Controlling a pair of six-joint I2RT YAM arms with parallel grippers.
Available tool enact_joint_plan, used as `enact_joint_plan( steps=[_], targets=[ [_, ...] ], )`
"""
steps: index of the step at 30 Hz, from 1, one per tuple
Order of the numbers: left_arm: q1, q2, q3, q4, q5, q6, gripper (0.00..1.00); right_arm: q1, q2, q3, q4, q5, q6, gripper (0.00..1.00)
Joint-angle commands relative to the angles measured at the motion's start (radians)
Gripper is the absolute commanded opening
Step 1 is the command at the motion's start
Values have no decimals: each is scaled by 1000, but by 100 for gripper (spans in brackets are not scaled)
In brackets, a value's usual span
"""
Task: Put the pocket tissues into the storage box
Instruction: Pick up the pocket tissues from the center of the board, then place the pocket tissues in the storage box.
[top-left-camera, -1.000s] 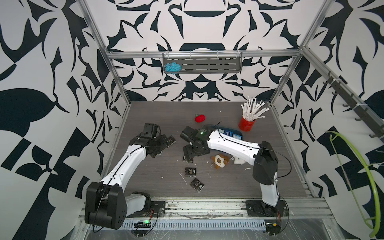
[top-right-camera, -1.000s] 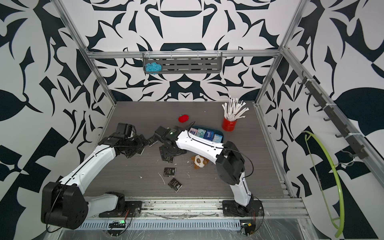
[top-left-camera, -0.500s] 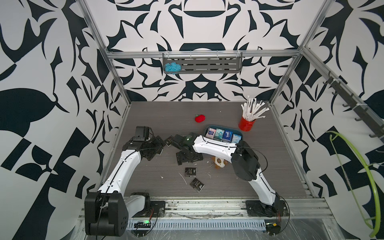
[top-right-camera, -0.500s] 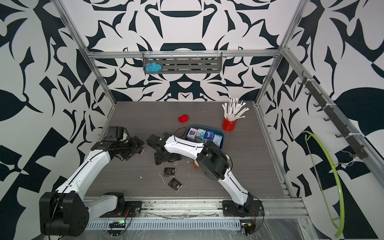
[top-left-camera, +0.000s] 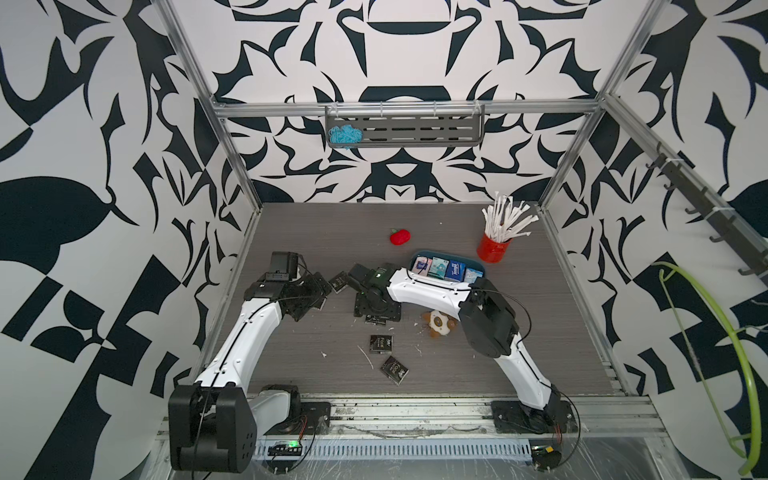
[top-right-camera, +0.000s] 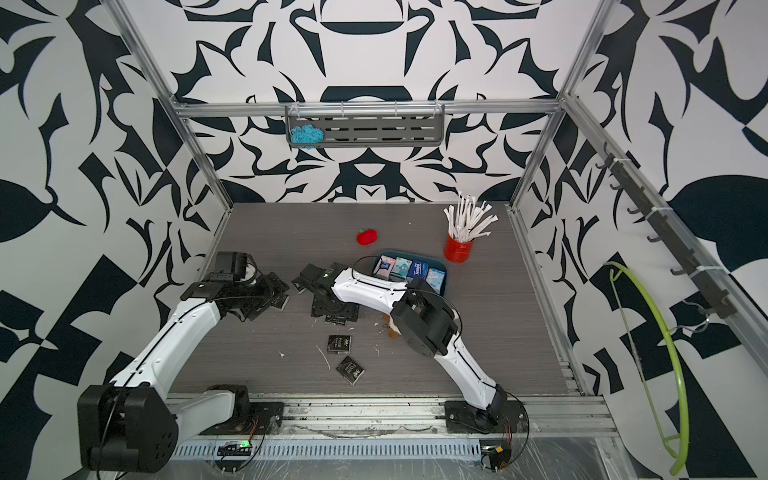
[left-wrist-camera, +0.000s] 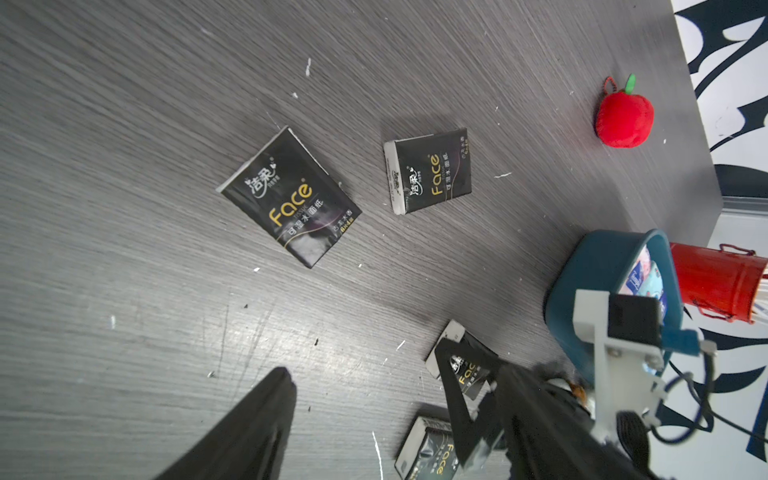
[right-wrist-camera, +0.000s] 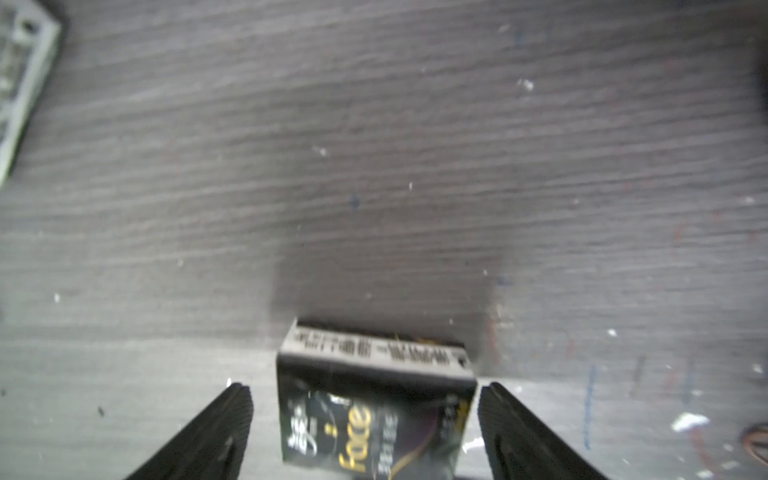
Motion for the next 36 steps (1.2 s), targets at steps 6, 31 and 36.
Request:
enact_joint_plan(
  steps=[6,31,36],
  targets=[
    [2,-9,22,-25,25,44,83,-3,17,6,10,12,70,71],
    [-67,247,127,77,122,38,80,-196,-323,-116,-135,119,-260,55],
    [-167,309,179,88,45,-4,80,-285,-309,-92,-143,157,-402,55]
  ],
)
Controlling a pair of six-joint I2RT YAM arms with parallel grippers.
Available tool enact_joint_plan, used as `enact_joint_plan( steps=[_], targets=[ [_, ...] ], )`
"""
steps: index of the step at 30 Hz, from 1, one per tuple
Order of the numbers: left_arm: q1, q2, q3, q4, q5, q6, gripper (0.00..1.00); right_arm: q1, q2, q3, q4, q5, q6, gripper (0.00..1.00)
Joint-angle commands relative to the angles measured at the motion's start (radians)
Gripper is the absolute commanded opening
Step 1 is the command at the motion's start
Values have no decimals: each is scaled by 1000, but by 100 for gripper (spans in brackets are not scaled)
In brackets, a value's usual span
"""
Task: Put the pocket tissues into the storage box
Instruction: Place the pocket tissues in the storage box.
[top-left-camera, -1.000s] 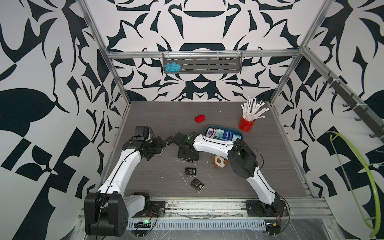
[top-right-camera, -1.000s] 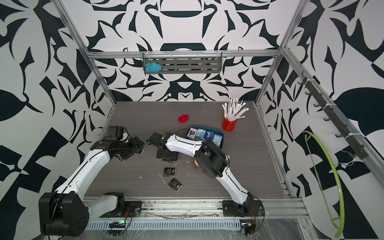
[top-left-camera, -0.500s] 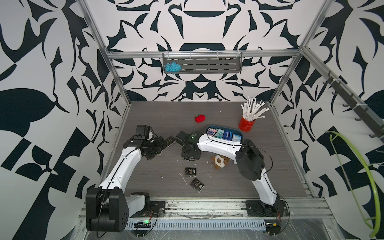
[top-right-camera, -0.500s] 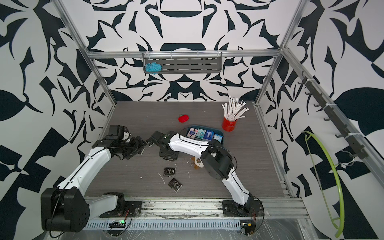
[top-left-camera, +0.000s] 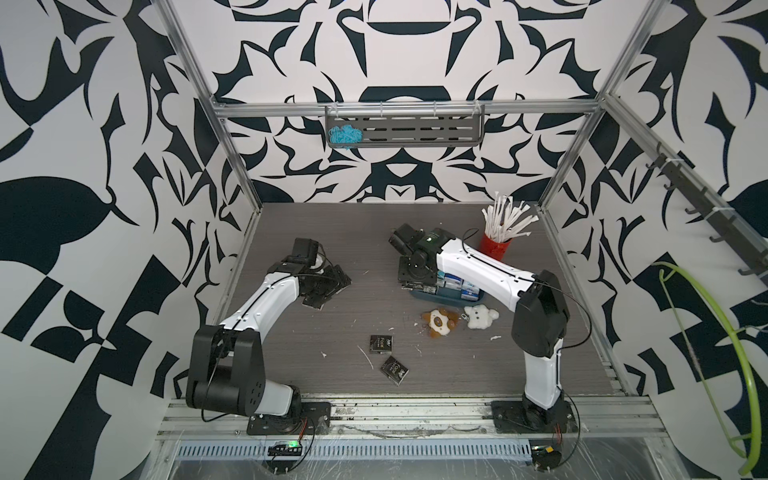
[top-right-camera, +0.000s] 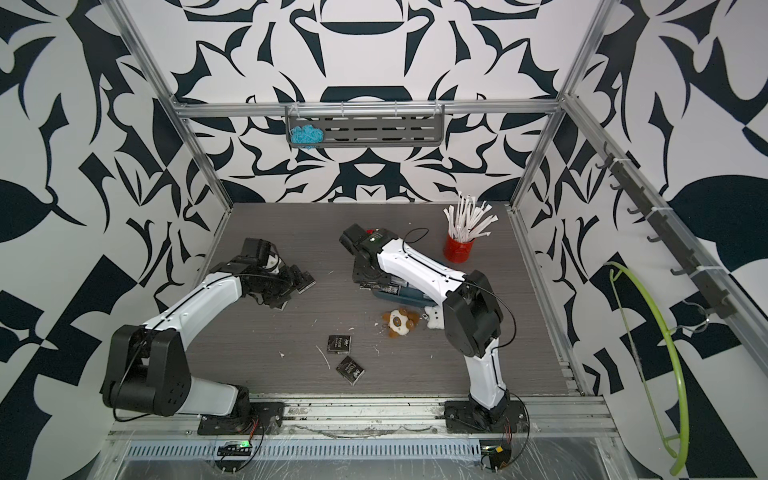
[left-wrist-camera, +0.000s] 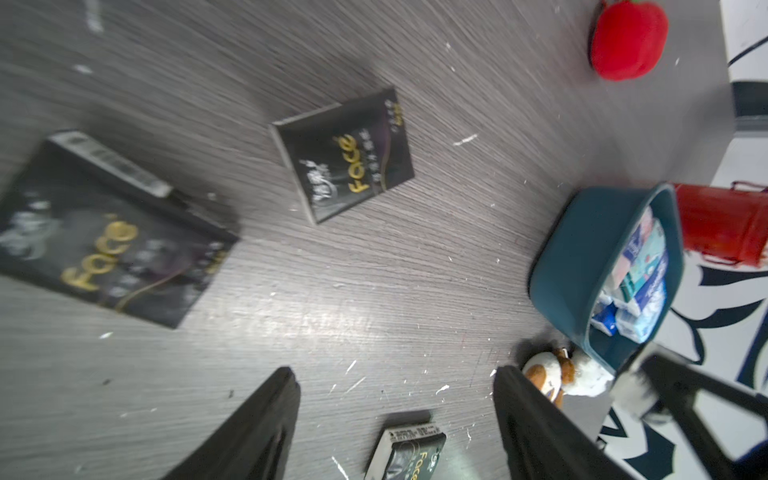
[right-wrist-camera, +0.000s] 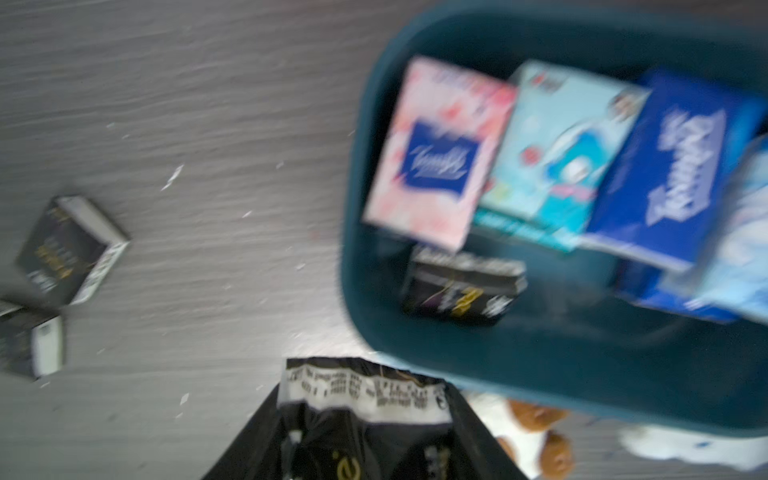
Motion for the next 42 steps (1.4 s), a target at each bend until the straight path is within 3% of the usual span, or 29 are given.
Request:
enact_joint_plan(
  steps=[1,8,15,22,24,34,42],
  targets=[
    [-47,36,50,21,-53,-34,80,-45,-4,25,-42,47,-141,55],
    [-99,93,117,34,-115,-101,80,-114,57,74,-39,30,-287,55],
    [-99,129,162,27,-144,-120,80,-128,121,135,-36,-45,-294,57],
    [-99,139,162,29,-149,-123,80,-130,87,79,0,-79,-226,84],
    [-99,132,158,28,-148,-117,80,-130,58,57,9,-74,-218,87],
    [-99,114,152,18,-117,-64,80,-101,-96,-122,81,-104,-150,84],
    [-96,99,95,12,-68,-32,81,79,-118,-152,75,-96,-98,82]
  ],
)
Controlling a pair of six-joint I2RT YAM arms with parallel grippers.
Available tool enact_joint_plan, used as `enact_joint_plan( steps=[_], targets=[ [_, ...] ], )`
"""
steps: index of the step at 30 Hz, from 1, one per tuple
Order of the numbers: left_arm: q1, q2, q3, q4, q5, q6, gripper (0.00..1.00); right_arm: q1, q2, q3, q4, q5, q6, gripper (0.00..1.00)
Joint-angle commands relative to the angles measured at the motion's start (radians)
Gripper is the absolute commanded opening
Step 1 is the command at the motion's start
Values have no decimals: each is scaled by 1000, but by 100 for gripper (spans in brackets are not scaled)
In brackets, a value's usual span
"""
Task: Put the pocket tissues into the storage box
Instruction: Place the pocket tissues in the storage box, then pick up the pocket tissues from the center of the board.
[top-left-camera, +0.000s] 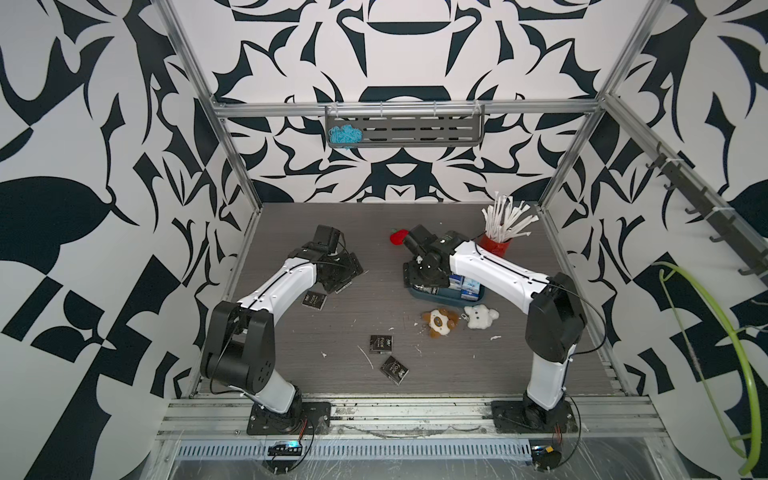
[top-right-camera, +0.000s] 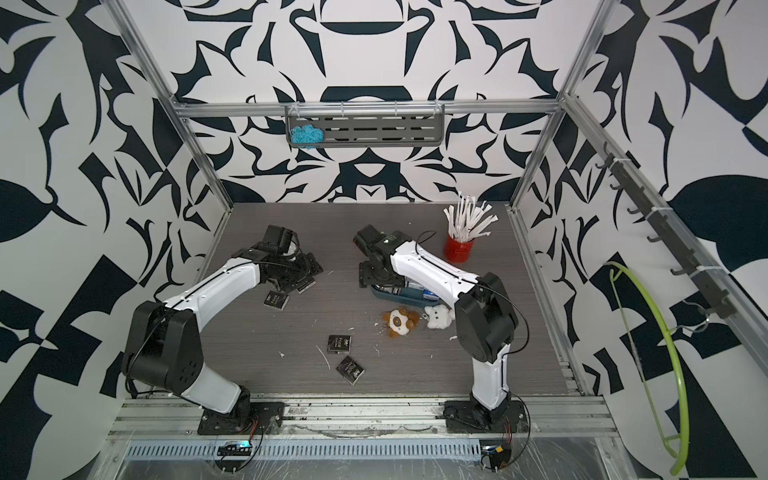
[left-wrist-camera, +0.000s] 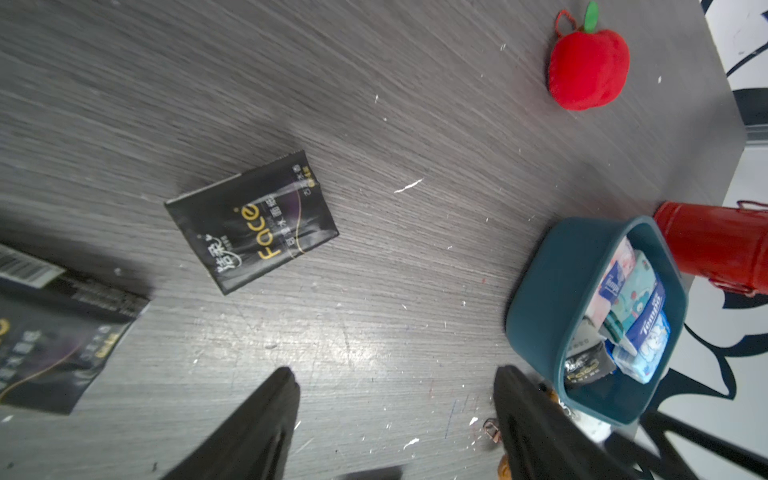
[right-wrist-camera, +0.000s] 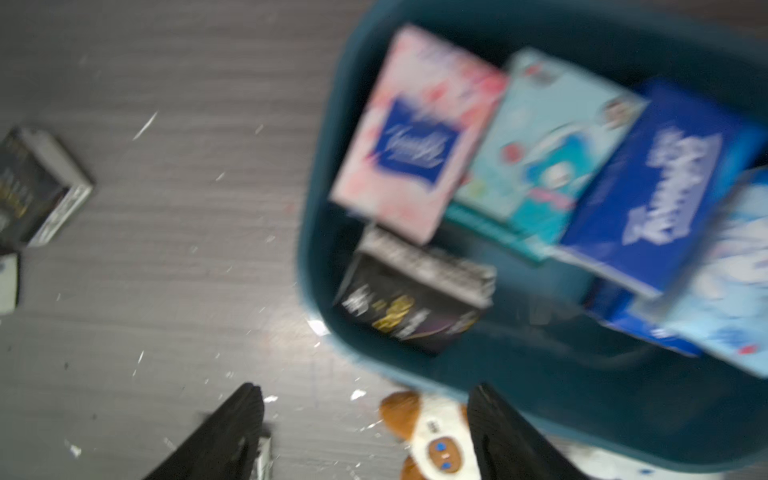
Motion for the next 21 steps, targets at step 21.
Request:
enact_joint_plan(
  steps=[21],
  targets=[
    [58,-215,-201,-88,68,73,81,370,150,-21,113,-32,262,96]
  ],
)
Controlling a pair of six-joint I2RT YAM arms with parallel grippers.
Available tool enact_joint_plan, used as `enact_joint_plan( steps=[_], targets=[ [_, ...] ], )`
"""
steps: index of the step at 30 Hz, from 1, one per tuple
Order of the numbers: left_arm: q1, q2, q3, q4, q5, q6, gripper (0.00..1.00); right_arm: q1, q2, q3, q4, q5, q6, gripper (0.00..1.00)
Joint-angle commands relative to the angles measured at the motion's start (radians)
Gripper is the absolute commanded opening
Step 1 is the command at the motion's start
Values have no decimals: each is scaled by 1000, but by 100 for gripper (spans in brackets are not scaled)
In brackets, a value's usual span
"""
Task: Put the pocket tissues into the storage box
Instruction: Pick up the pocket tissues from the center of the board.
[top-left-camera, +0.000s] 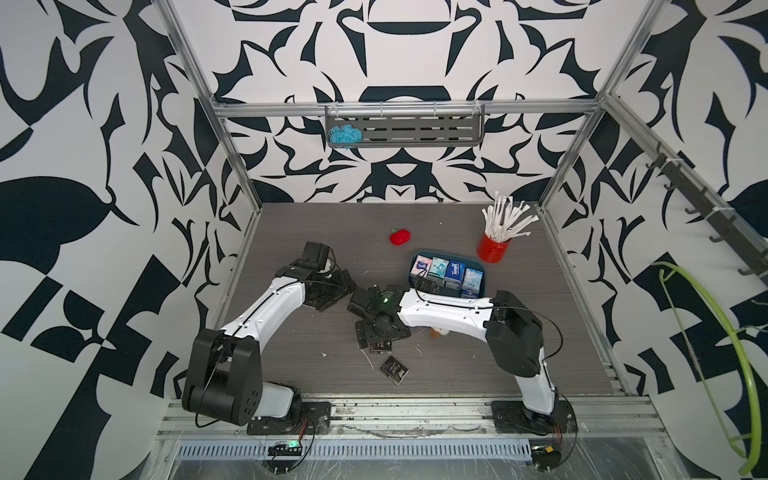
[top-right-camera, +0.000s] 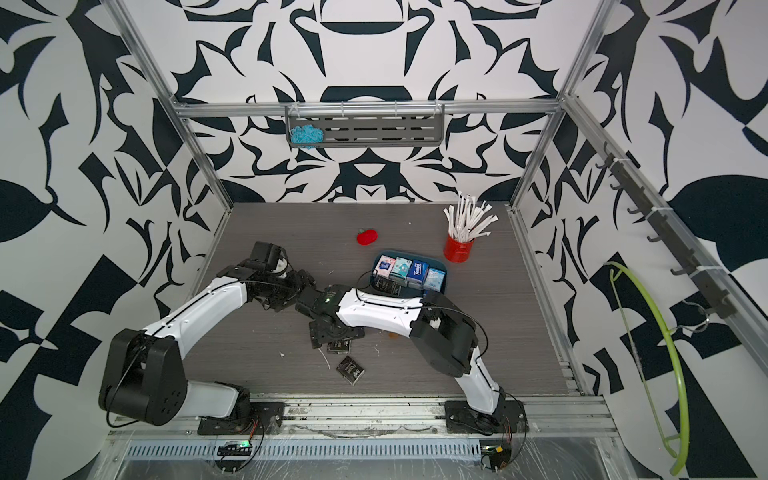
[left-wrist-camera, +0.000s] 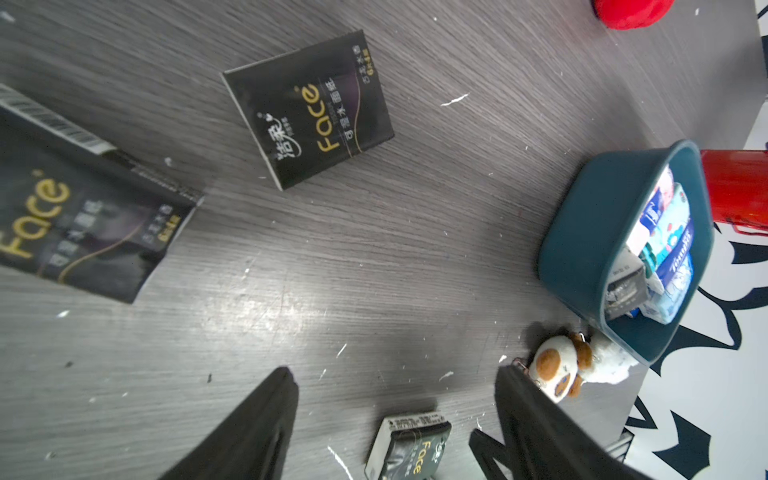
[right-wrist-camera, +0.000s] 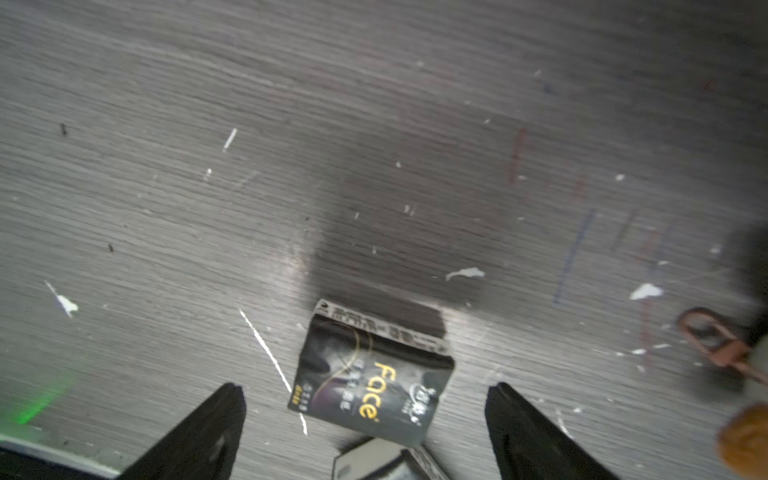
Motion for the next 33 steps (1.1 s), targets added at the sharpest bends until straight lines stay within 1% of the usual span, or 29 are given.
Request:
enact_joint_plan(
  steps=[1,4,8,13,15,19,21,28,33],
  targets=[
    [17,-40,-26,-50,8,28,81,2,-16,-20,36,-1,59,96],
    [29,-70,-37,-67,6,39,82,2,-3,-32,48,-6,74,95],
    [43,-101,-46,-80,-4,57,82,3,30,-15,25,4,98,91],
    [55,-101,-49,-90,-4,78,82,5,45,-15,21,17,123,85],
    [58,-101,-46,-90,-1,81,82,4,42,-19,21,25,130,79],
    [59,-91,-32,-90,7,83,82,4,22,-24,24,36,135,62],
    [60,-85,-25,-87,11,83,82,5,2,-25,30,41,135,56],
    [60,-57,-16,-68,27,72,81,-38,-68,-15,12,74,105,55],
    [60,-13,-4,-43,52,68,81,-120,-118,-18,-14,88,47,54]
  ],
)
